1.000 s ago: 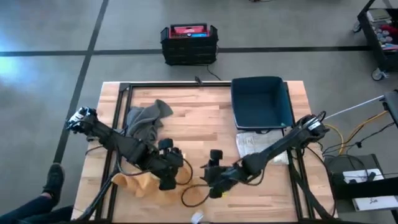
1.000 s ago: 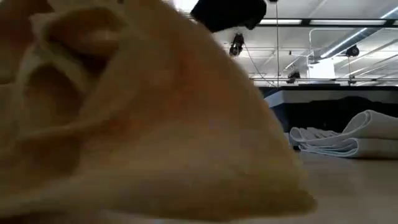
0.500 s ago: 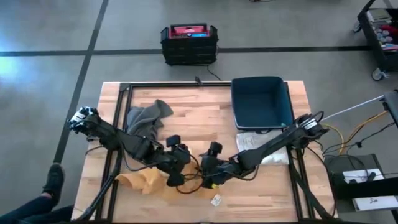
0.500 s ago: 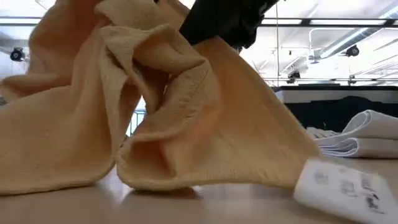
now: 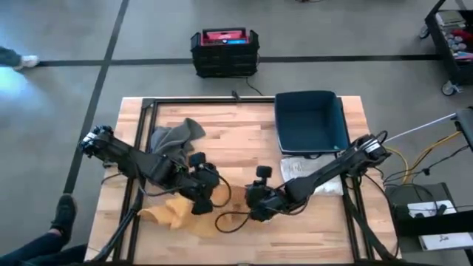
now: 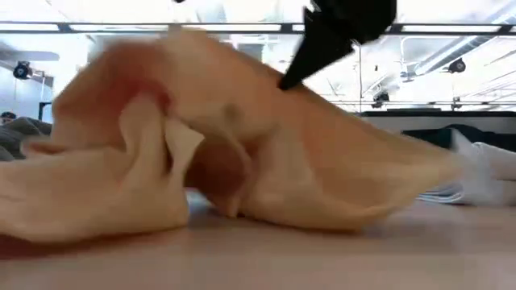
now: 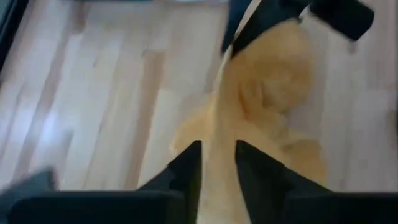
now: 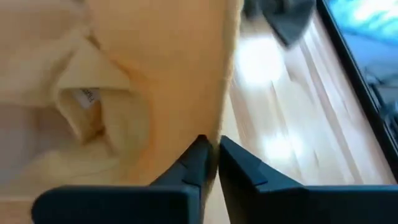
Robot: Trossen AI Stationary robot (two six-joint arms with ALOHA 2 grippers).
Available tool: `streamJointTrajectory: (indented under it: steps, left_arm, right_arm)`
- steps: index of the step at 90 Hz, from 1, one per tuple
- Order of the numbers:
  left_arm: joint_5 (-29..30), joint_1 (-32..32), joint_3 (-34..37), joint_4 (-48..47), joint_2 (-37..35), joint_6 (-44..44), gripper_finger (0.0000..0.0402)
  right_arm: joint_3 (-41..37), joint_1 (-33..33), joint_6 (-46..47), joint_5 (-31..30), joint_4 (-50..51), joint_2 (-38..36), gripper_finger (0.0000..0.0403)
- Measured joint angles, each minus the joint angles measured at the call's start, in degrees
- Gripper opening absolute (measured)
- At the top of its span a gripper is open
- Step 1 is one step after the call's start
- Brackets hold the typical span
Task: Fold towel
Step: Fold the yellow towel
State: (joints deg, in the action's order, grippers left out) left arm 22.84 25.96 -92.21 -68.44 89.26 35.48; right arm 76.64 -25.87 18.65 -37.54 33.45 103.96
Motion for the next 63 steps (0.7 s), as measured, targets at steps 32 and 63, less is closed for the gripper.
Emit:
streamJointTrajectory:
  steps: [32, 63]
  left_arm:
    - [-2.9, 8.8, 17.4, 7.0, 0.4, 18.3, 0.0167]
    - [5.4, 9.6, 35.7, 26.4, 0.4, 26.8, 0.0126]
  right_arm:
    - [-4.5, -0.9, 4.3, 1.7, -0.9, -0.3, 0.0001]
    - [-7.3, -0.7, 4.0, 1.6, -4.5, -0.3, 0.0001]
